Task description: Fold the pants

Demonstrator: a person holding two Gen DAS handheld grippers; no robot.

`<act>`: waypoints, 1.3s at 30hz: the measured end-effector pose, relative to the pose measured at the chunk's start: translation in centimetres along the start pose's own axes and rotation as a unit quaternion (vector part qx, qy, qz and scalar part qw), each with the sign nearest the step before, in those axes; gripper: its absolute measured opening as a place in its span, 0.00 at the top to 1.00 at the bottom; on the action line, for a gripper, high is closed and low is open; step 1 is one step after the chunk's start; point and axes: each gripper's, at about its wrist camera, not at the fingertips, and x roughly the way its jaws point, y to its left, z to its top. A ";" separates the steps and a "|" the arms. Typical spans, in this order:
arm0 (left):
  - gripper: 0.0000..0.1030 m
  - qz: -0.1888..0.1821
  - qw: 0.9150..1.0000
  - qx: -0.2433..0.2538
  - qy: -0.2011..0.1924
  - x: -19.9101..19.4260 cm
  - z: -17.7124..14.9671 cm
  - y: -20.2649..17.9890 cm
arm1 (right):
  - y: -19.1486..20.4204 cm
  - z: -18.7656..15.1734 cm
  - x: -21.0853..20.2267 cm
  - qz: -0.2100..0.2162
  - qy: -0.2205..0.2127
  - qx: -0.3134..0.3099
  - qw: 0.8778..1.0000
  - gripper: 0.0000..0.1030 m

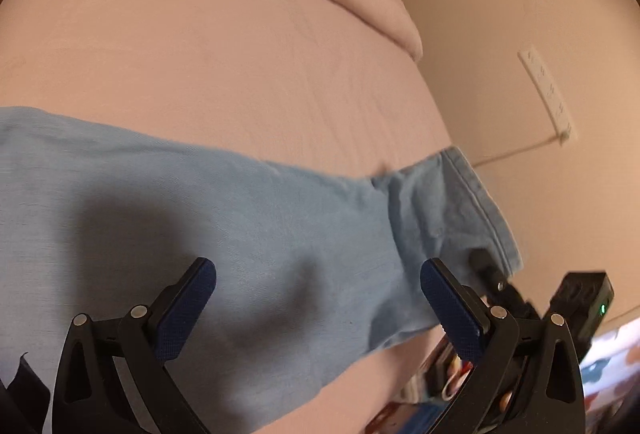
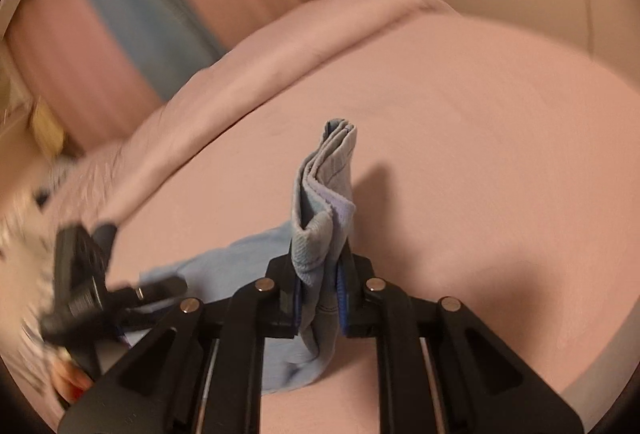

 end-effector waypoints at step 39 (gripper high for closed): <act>0.95 -0.041 0.996 -0.072 -0.041 -6.8 -0.7 10.3 | 22.0 -13.5 4.1 -0.021 0.020 -0.451 0.892 0.86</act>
